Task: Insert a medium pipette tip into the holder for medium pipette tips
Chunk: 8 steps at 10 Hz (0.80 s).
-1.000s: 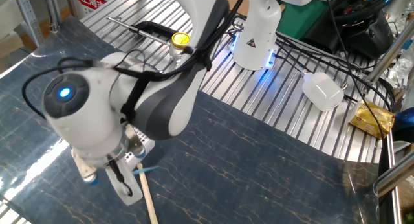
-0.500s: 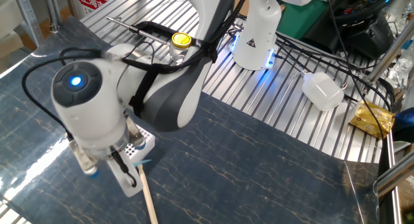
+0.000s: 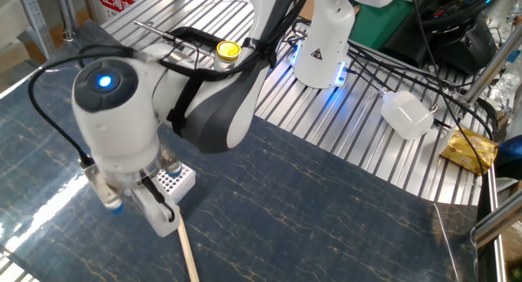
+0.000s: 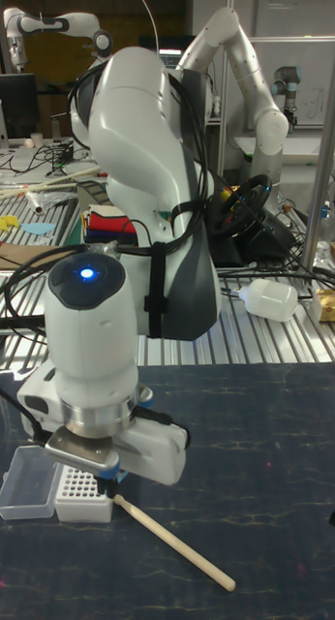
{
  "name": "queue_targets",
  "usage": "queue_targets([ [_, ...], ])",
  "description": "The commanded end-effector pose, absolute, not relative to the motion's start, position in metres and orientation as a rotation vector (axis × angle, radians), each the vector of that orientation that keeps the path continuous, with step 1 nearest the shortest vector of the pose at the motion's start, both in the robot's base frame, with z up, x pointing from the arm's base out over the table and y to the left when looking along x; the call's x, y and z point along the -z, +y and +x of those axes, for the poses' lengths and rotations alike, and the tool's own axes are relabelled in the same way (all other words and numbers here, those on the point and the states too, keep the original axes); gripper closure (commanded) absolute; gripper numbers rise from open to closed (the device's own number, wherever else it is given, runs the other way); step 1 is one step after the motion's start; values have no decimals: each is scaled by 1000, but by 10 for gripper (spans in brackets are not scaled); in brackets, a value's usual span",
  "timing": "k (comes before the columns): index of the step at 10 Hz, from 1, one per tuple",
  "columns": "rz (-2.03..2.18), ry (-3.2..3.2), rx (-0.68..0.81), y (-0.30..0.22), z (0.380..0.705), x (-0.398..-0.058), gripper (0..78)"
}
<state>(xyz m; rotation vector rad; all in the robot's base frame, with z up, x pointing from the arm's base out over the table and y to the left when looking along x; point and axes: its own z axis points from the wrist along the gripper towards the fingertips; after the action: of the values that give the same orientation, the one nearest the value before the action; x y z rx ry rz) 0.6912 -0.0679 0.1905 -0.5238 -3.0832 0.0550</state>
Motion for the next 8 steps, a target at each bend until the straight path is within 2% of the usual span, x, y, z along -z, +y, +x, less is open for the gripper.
queue_targets([
  [1, -476, -3139, -60, -73, 694, -197, 765],
  [8, -330, -3203, -123, -79, 695, -202, 765],
])
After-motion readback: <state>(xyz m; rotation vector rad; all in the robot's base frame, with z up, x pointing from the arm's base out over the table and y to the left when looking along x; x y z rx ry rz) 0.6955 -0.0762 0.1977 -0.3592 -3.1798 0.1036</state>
